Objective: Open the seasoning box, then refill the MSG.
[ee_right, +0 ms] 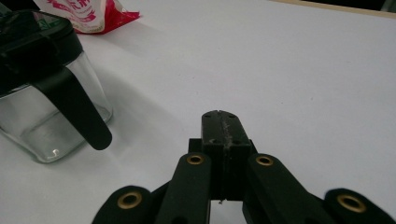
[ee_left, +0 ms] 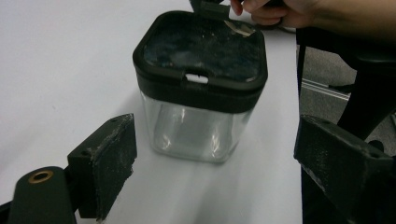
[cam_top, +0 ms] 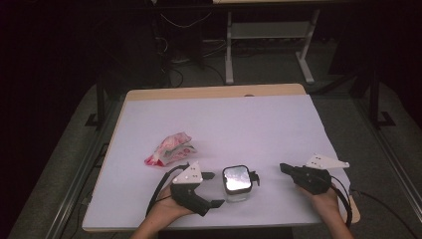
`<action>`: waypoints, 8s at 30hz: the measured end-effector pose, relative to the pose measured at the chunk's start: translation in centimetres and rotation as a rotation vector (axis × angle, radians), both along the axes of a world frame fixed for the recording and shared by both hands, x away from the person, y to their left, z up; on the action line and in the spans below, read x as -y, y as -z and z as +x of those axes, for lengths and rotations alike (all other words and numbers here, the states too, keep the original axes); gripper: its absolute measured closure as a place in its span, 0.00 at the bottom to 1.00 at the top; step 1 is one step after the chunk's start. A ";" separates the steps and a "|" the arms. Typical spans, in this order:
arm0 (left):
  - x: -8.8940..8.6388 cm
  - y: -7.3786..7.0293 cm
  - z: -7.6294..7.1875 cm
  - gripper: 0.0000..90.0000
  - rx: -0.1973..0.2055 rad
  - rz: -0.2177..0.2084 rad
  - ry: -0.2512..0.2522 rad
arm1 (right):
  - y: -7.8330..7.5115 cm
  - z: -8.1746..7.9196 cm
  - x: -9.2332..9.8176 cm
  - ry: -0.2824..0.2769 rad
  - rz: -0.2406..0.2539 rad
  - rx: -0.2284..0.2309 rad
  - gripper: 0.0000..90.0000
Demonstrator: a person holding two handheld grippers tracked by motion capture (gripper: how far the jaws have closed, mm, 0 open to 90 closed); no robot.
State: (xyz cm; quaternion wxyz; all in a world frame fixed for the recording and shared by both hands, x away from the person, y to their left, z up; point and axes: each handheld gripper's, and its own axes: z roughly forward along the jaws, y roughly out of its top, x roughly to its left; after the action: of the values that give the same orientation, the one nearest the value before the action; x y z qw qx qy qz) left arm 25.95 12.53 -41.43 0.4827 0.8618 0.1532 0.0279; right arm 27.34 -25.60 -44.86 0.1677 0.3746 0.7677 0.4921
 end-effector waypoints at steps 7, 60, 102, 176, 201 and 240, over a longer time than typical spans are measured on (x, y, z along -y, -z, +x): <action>1.4 0.2 1.2 0.14 0.018 0.011 0.050 | 0.5 0.4 0.0 -0.009 0.001 -0.010 1.00; 2.0 -0.4 1.8 0.20 0.071 -0.022 0.064 | 0.6 0.6 -0.4 -0.035 -0.030 -0.027 1.00; 2.2 -0.8 1.7 1.00 0.080 -0.097 0.109 | 0.6 0.6 -0.4 -0.041 -0.035 -0.027 1.00; 5.8 -6.9 3.5 0.92 0.036 -0.090 0.104 | 0.6 0.5 -0.6 -0.046 -0.052 -0.023 1.00; -6.8 -10.3 1.1 0.58 0.054 -0.126 -0.108 | 0.6 0.6 -0.6 -0.044 -0.045 -0.030 1.00; -13.7 -6.0 3.5 0.20 0.112 -0.031 -0.253 | 0.7 0.8 -0.6 -0.046 -0.044 -0.051 1.00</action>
State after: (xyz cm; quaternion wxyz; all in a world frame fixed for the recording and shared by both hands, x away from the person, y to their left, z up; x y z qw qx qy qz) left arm 29.44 26.23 -35.39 0.4964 0.8251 0.2340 0.1344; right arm 28.13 -25.01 -45.55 0.1448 0.3656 0.7908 0.4690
